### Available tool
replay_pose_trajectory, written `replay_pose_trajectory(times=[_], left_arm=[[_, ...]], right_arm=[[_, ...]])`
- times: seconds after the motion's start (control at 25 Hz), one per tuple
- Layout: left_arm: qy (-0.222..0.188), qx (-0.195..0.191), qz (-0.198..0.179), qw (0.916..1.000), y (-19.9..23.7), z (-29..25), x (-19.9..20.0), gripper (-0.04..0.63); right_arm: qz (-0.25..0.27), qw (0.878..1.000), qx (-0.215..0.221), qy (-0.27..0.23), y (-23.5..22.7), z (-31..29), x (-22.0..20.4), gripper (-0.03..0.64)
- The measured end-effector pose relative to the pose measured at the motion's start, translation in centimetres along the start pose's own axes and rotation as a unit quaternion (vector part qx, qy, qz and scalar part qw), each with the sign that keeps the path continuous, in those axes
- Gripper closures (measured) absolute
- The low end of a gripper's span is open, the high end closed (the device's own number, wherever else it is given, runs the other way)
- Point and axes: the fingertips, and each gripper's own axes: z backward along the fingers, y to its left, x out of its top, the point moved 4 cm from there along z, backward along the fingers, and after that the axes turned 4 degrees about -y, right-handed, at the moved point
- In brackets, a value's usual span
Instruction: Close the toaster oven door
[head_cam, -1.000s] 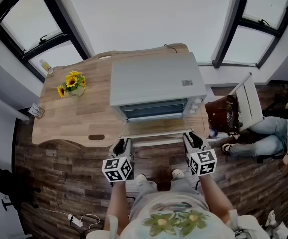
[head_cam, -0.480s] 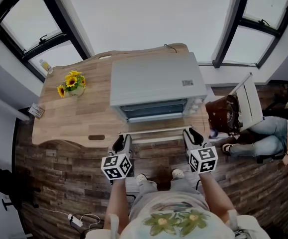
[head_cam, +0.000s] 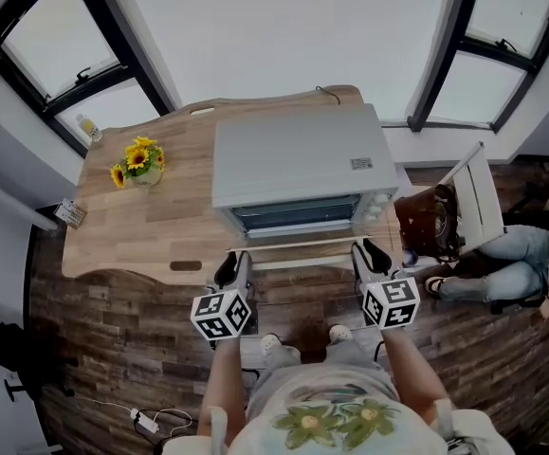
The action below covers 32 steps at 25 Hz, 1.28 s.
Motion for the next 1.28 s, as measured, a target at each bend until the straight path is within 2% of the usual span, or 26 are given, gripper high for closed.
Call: replay_pose_trajectory(times=[0.4, 1.28], left_arm=[[-0.012, -0.005, 0.019, 0.9997, 0.2, -1.5, 1.8, 0.483], [-0.031, -0.004, 0.043, 0.9986, 0.8, -4.7, 4.8, 0.482]], right_arm=[[-0.001, 1.000, -0.002, -0.015, -0.5, -1.4, 1.7, 0.523], [-0.051, 0.999, 0.003, -0.008, -1.9, -4.8, 4.6, 0.525]])
